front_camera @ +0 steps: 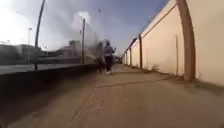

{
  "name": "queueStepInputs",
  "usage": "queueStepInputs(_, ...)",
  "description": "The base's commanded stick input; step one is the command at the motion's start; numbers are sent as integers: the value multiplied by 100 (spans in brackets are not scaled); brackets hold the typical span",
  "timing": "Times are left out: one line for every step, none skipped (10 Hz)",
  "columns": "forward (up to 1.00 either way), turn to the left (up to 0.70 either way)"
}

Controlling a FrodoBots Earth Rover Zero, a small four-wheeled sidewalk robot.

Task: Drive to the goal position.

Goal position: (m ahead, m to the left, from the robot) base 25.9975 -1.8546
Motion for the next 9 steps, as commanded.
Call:
queueStepInputs(85,0)
queueStepInputs(85,0)
queueStepInputs(85,0)
queueStepInputs(85,0)
queueStepInputs(85,0)
queueStepInputs(85,0)
queueStepInputs(85,0)
queueStepInputs(85,0)
queueStepInputs(85,0)
